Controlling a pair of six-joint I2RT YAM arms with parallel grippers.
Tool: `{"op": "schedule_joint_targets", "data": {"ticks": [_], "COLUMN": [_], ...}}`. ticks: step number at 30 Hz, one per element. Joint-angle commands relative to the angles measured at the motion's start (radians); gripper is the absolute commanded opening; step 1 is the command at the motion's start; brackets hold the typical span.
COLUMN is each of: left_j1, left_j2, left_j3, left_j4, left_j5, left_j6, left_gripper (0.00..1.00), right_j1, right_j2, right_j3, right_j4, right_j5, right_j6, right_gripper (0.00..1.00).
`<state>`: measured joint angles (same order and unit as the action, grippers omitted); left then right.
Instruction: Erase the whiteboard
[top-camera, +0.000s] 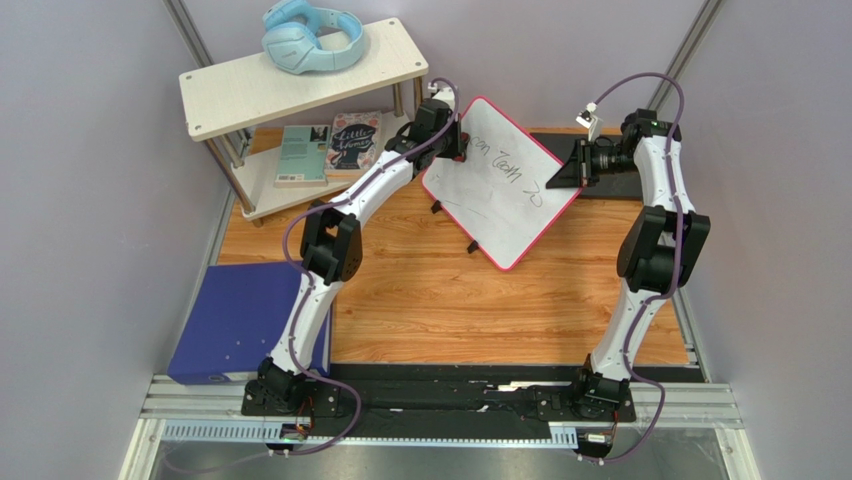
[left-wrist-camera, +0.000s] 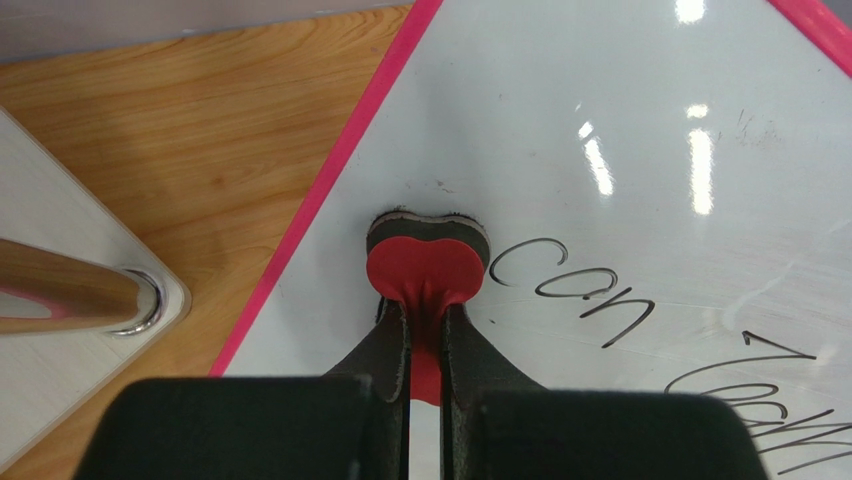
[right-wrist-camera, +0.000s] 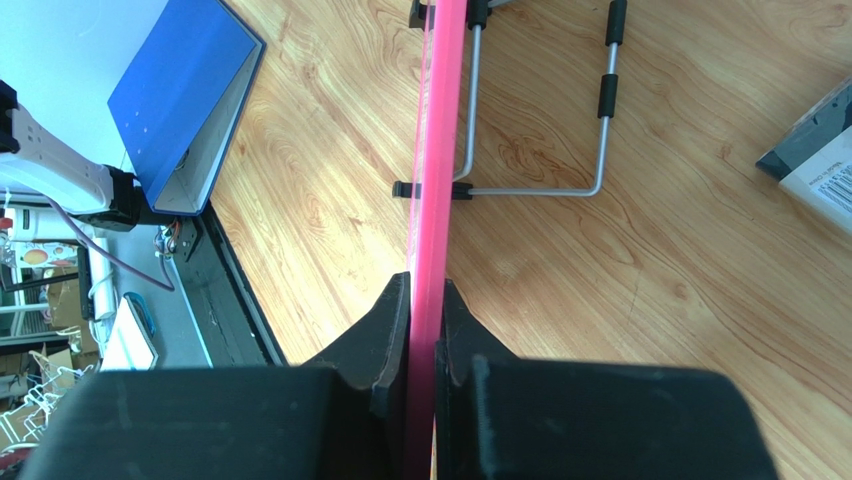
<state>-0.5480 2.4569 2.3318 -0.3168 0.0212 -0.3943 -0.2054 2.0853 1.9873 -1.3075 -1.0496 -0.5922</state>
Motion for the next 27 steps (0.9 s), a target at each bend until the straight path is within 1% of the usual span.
{"op": "schedule_joint_targets", "data": {"ticks": [1,3,6,8,9,10,13,14,18,19,23,27], "left_j1": [0.006,0.003,-0.016,-0.033,-0.052,-0.061,-0.102,-0.112,-0.158,-0.176,-0.220,-0.254], "left_j2": [-0.071,-0.076,-0.041,-0.030,-0.024,-0.006,0.046,0.051,0.034,0.021,-0.004,-0.009], "left_j3": [-0.078,-0.072,-0.003,0.012,0.018,0.050,0.147,0.155,0.100,0.062,-0.011,-0.037], "left_j4": [0.182,0.196,0.144,0.145,0.142,0.134,0.038,-0.002,-0.027,-0.025,-0.015,-0.011], "left_j5": [-0.035,-0.003,0.034,0.057,0.090,0.109,0.157,0.172,0.206,0.209,0.269,0.315], "left_j6": [-0.001,0.002,0.054,0.101,0.116,0.138,0.227,0.262,0.311,0.316,0.308,0.305], "left_gripper": [0.00,0.00,0.00,0.00,0.00,0.00,0.00,0.00,0.00,0.00,0.00,0.00], "right_j1": [0.103,0.106,0.116,0.123,0.126,0.126,0.127,0.127,0.127,0.126,0.127,0.127], "right_j2": [-0.014,-0.013,-0.013,-0.013,-0.014,-0.013,-0.016,-0.016,-0.014,-0.013,-0.008,-0.007], "right_j3": [-0.010,-0.008,-0.004,-0.004,-0.004,-0.004,-0.007,-0.007,-0.005,-0.002,0.001,0.002], "right_j4": [-0.159,-0.164,-0.173,-0.174,-0.174,-0.174,-0.176,-0.174,-0.176,-0.176,-0.174,-0.174], "right_j5": [0.105,0.102,0.106,0.106,0.105,0.105,0.102,0.102,0.097,0.096,0.091,0.089], "right_j6": [-0.300,-0.307,-0.313,-0.316,-0.316,-0.316,-0.317,-0.317,-0.314,-0.313,-0.308,-0.307], "right_gripper": [0.00,0.00,0.00,0.00,0.00,0.00,0.00,0.00,0.00,0.00,0.00,0.00]}}
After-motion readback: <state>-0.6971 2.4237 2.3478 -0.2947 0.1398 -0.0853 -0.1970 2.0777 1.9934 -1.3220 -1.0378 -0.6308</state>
